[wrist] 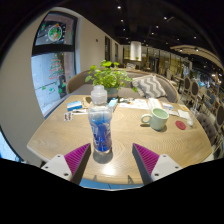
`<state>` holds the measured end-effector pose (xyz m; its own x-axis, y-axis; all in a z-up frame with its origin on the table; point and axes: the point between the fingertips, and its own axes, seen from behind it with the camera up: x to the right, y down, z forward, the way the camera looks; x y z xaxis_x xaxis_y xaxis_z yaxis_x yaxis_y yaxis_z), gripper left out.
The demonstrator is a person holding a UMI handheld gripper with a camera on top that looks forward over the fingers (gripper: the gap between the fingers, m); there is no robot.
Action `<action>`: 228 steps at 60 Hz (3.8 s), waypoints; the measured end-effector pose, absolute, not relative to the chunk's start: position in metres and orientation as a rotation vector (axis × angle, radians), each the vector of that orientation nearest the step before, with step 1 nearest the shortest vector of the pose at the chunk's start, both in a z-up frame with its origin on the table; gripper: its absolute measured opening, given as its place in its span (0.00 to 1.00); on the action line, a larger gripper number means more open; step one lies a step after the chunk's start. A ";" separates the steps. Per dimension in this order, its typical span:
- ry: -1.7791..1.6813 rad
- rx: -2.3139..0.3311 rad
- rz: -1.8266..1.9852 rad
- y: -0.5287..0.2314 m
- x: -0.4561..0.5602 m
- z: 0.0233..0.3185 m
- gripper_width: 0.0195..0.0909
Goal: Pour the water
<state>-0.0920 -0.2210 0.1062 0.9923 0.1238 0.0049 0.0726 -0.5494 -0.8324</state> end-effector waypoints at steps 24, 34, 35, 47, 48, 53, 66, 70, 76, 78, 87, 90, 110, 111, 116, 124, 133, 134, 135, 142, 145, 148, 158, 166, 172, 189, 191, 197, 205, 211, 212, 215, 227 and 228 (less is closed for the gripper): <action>-0.109 -2.093 0.033 -0.110 -0.141 0.061 0.46; -0.155 -2.095 0.056 -0.107 -0.153 0.063 0.32; -0.159 -2.098 0.061 -0.107 -0.154 0.064 0.29; -0.118 -2.092 0.167 -0.093 -0.162 0.097 0.22; -0.109 -2.088 0.184 -0.091 -0.163 0.102 0.22; -0.026 -2.060 0.303 -0.075 -0.164 0.133 0.22; 0.413 -1.930 0.881 -0.023 -0.154 0.217 0.22; 0.549 -1.867 1.061 -0.003 -0.141 0.226 0.22; 0.784 -1.738 1.351 0.020 -0.119 0.242 0.21; 0.865 -1.690 1.431 0.029 -0.107 0.240 0.22; 1.196 -1.458 1.690 0.057 -0.053 0.226 0.21; 1.298 -1.377 1.753 0.064 -0.036 0.215 0.21; 1.499 -1.329 1.843 0.069 -0.001 0.180 0.21; 1.485 -1.352 1.829 0.069 -0.001 0.181 0.21; 1.351 -1.501 1.727 0.064 -0.002 0.183 0.21; 0.981 -1.739 1.410 0.066 0.016 0.202 0.21; 0.534 -1.836 0.888 0.076 0.086 0.237 0.22; 0.485 -1.842 0.826 0.074 0.096 0.240 0.22; 0.450 -1.847 0.767 0.079 0.104 0.240 0.22; 0.220 -1.878 0.415 0.079 0.169 0.233 0.22; 0.149 -1.899 0.285 0.079 0.194 0.217 0.22; 0.098 -1.928 0.179 0.078 0.216 0.201 0.22; 0.007 -1.992 -0.019 0.068 0.289 0.133 0.22; 0.006 -2.034 -0.033 0.068 0.313 0.093 0.22; -0.006 -2.052 -0.030 0.063 0.323 0.069 0.22; 0.032 -2.007 -0.012 0.061 0.327 0.064 0.38; 0.035 -2.016 -0.021 0.061 0.326 0.063 0.40; 0.051 -2.104 -0.014 0.053 0.327 0.050 0.60; 0.056 -2.168 0.007 0.034 0.318 0.047 0.84; 0.058 -2.209 -0.003 0.006 0.315 0.056 0.93; 0.058 -2.211 -0.005 0.000 0.314 0.059 0.93; 0.063 -2.220 -0.029 -0.016 0.314 0.066 0.93; 0.084 -2.267 -0.079 -0.112 0.284 0.112 0.92; 0.085 -2.271 -0.079 -0.121 0.279 0.117 0.92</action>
<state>0.2790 -0.1212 0.1165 0.9957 -0.0879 0.0284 -0.0351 -0.6445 -0.7638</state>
